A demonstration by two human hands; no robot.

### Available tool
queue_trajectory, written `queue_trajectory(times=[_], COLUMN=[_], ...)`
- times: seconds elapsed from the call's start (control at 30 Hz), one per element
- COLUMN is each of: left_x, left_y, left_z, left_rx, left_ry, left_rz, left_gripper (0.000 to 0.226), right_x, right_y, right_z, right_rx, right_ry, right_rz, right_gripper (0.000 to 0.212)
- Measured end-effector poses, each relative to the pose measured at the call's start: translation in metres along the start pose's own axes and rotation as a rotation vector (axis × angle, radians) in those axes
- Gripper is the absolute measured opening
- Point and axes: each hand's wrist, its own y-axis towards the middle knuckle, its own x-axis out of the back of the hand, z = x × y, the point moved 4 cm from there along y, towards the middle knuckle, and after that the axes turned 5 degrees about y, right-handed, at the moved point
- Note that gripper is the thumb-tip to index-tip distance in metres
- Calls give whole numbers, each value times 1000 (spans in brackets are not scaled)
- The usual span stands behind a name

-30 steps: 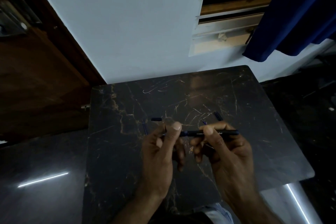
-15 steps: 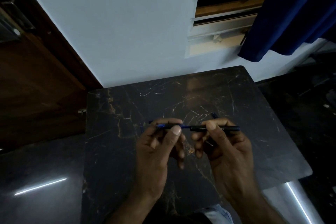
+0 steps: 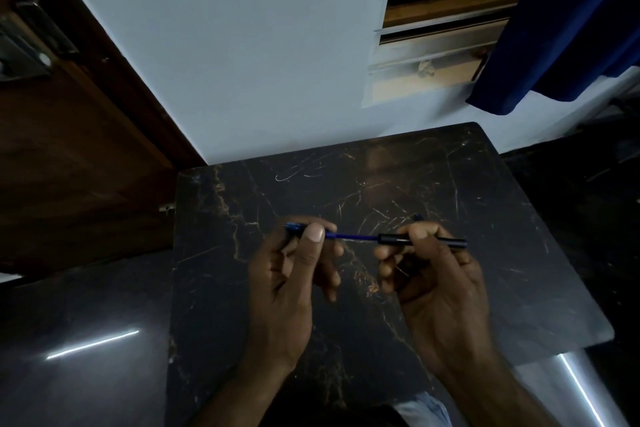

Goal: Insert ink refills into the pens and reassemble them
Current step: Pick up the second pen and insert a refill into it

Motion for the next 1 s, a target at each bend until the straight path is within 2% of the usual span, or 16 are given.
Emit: queue_trajectory(times=[0.17, 0.43, 0.57, 0.7, 0.87, 1.0], left_x=[0, 2, 3, -2, -2, 2], left_y=[6, 19, 23, 22, 25, 24], left_z=[-5, -5, -7, -10, -8, -4], left_rx=[-67, -33, -28, 42, 186, 273], left_ry=[143, 217, 197, 13, -330, -341], left_rz=[31, 70, 110, 122, 76, 38], left_gripper=[21, 22, 22, 20, 29, 26], right_x=[0, 0, -2, -7, -10, -7], right_y=[2, 6, 8, 10, 11, 10], right_z=[-2, -4, 3, 11, 19, 21], right_rx=[-7, -148, -139, -41, -16, -22], right_ry=[-38, 9, -1, -46, -21, 5], right_rz=[103, 274, 319, 292, 233, 212], right_gripper=[17, 45, 39, 18, 11, 11])
